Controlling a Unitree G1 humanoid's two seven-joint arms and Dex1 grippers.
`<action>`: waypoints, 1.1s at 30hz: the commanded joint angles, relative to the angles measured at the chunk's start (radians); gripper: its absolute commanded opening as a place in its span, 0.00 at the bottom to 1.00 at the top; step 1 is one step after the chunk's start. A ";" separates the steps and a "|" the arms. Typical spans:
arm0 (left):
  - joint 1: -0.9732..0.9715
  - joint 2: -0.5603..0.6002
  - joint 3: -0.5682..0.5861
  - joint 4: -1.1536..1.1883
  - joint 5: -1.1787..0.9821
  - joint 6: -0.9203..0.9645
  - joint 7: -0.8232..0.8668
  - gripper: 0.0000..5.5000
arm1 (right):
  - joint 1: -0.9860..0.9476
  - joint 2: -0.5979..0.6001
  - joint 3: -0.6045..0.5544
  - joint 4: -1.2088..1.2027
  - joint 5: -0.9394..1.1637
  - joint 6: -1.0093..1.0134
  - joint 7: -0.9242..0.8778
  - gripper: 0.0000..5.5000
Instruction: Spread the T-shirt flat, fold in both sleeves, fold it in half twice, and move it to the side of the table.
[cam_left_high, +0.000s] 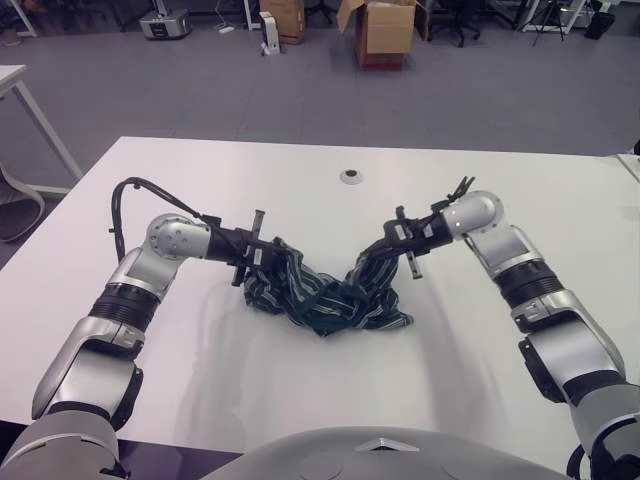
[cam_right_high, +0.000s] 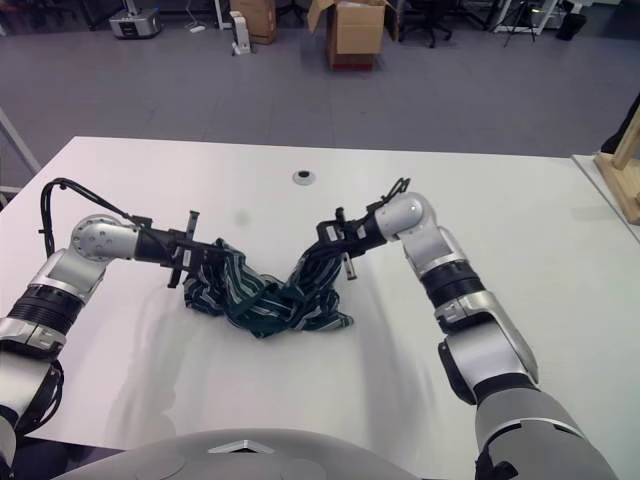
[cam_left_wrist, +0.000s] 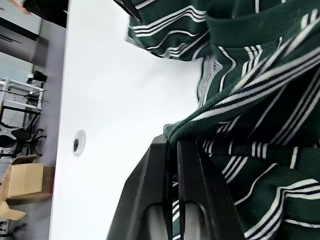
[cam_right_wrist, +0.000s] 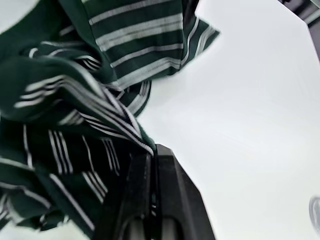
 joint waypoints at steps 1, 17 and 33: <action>-0.009 0.157 0.161 -0.191 -0.279 0.309 -0.145 0.01 | -0.044 -0.193 -0.166 -0.179 0.196 0.246 0.123 0.00; -0.797 -0.161 -0.039 0.735 0.174 0.204 0.271 0.01 | -0.727 -0.001 -0.129 0.698 -0.080 0.077 -0.554 0.00; 0.069 0.133 0.220 -0.411 -0.295 0.503 -0.194 0.01 | 0.241 -0.308 -0.409 -0.550 0.388 0.532 -0.045 0.00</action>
